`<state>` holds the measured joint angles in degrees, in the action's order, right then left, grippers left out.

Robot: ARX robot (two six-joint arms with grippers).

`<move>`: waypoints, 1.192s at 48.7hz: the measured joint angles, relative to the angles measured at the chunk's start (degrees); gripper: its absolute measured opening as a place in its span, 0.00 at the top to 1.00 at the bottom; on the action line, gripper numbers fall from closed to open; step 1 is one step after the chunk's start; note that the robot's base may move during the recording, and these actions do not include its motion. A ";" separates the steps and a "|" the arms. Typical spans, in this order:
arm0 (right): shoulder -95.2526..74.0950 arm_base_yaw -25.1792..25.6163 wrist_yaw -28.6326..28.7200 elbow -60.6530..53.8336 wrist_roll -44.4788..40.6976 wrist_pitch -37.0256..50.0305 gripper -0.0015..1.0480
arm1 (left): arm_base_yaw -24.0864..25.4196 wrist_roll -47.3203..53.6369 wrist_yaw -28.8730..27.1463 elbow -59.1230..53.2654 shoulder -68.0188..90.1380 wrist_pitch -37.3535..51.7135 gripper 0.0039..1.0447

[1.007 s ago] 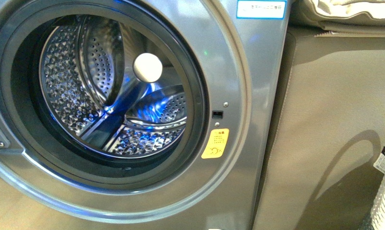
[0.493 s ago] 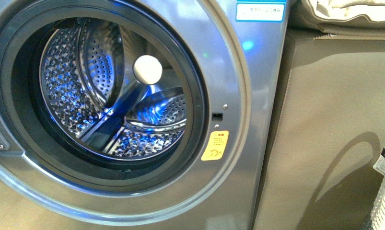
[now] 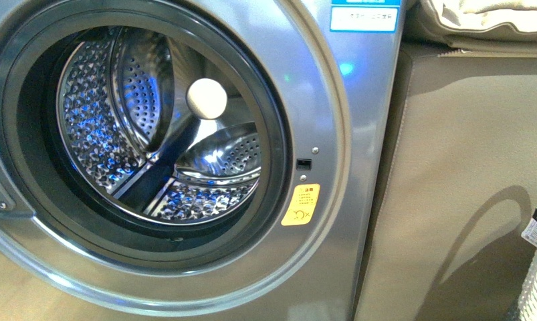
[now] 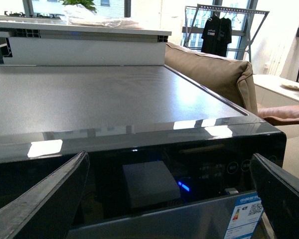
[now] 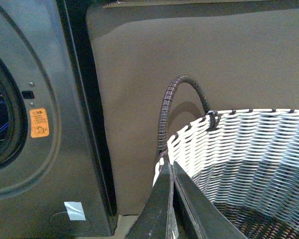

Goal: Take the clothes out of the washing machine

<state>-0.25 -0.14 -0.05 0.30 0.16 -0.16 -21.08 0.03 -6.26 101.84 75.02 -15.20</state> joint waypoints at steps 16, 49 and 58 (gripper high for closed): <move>0.00 0.00 -0.04 0.00 -0.02 0.00 0.98 | 1.01 -0.50 -12.50 -30.23 -13.25 7.41 0.42; 0.00 0.00 -0.04 0.00 0.00 0.00 0.98 | 15.02 -0.28 0.57 -85.09 -42.97 30.03 0.97; 0.00 0.00 -0.04 0.00 0.00 0.00 0.98 | 20.63 -0.28 5.97 -90.25 -47.63 30.75 0.97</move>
<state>-0.25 -0.14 -0.10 0.30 0.16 -0.16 -0.45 -0.25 -0.30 11.60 27.40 15.55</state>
